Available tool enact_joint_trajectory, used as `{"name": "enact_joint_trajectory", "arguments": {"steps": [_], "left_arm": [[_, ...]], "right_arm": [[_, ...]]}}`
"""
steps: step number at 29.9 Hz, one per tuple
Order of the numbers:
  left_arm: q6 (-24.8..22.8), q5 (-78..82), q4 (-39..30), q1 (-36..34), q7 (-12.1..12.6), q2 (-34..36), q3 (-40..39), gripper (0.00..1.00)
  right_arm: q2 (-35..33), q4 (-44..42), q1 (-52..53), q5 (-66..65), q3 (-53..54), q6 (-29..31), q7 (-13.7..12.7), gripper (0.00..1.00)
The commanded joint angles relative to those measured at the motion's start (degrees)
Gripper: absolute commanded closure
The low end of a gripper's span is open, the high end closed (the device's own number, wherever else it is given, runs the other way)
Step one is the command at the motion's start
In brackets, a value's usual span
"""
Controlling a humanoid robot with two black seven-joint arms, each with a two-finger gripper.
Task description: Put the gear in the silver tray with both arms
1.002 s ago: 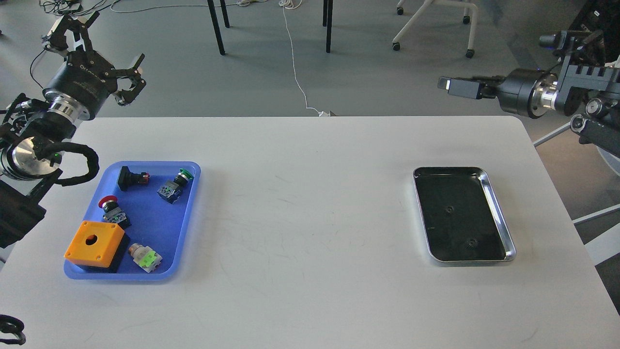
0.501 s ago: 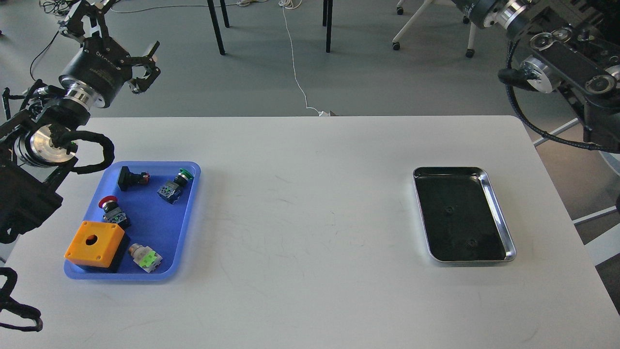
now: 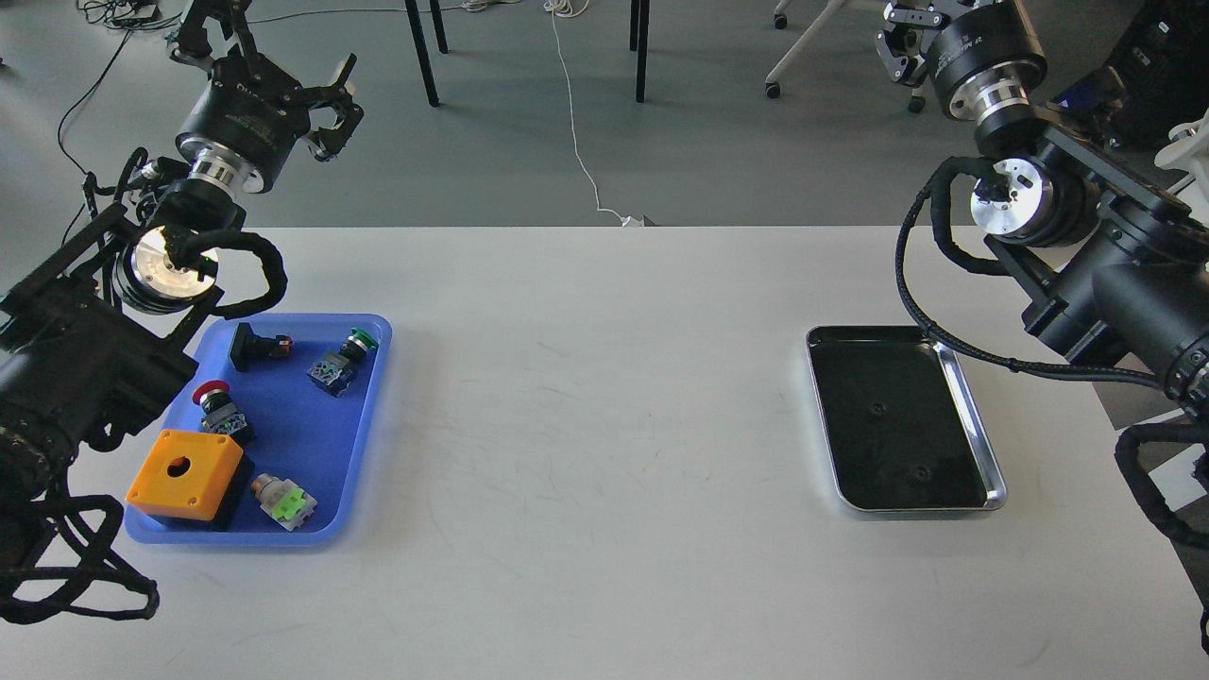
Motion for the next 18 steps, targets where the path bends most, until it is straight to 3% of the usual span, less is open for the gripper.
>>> {"name": "enact_joint_trajectory", "arguments": {"steps": [1, 4, 11, 18], "left_arm": [[-0.4, -4.6, 1.8, 1.0, 0.1, -1.3, -0.3, 0.02], [-1.6, -7.8, 1.8, 1.8, 0.0, -2.0, -0.3, 0.02], [-2.6, -8.7, 1.8, 4.7, 0.4, -2.1, -3.5, 0.02], [-2.6, -9.9, 1.5, 6.9, 3.0, -2.0, -4.7, 0.02]], "right_arm": [[2.0, 0.1, -3.4, 0.5, 9.9, 0.6, 0.0, 0.01], [3.0, 0.8, -5.7, 0.6, 17.0, 1.7, 0.0, 0.01], [4.0, 0.2, -9.5, 0.6, 21.8, 8.4, -6.9, 0.01], [3.7, 0.2, -14.3, 1.0, 23.5, 15.4, -8.0, 0.01]]}}
